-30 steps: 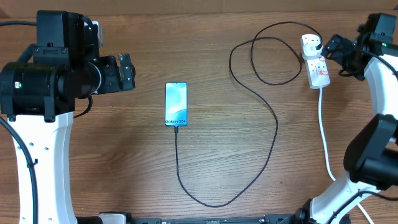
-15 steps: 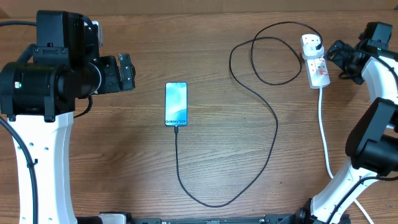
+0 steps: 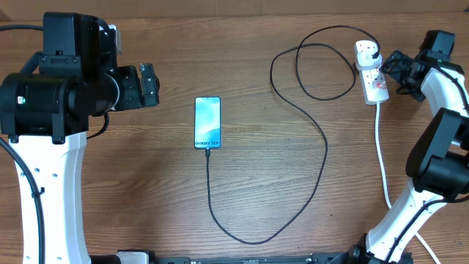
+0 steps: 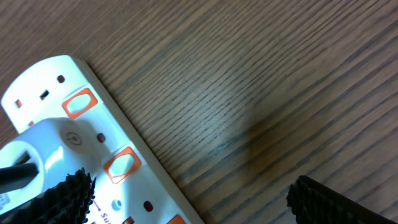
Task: Plug charger to phone and switch on socket
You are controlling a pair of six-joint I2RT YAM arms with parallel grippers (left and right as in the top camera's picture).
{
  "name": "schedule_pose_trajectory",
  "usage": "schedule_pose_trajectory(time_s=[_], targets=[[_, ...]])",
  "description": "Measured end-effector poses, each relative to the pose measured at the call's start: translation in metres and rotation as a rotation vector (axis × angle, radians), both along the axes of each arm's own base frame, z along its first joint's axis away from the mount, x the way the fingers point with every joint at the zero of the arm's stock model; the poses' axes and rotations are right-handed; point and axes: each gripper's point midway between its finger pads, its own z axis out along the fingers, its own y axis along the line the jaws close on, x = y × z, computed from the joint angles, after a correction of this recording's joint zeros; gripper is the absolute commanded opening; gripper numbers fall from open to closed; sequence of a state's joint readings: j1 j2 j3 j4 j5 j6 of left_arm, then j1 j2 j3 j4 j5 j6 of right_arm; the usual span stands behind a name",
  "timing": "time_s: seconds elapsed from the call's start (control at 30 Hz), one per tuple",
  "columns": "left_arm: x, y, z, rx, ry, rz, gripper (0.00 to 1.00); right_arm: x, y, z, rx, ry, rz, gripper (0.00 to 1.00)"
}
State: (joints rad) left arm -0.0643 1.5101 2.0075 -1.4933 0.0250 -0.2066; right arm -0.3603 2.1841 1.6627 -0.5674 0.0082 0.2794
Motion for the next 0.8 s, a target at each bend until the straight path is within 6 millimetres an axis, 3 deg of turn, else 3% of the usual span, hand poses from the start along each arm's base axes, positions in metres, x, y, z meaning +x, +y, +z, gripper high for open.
schedule_pose_trajectory(time_s=[0.33, 0.8], targets=[[0.0, 0.0, 0.0, 0.0, 0.0, 0.0, 1.0, 0.002, -0.001, -0.023, -0.016, 0.028, 0.041, 1.0], [0.0, 0.0, 0.0, 0.0, 0.0, 0.0, 1.0, 0.009, -0.006, -0.027, -0.044, 0.009, 0.05, 1.0]])
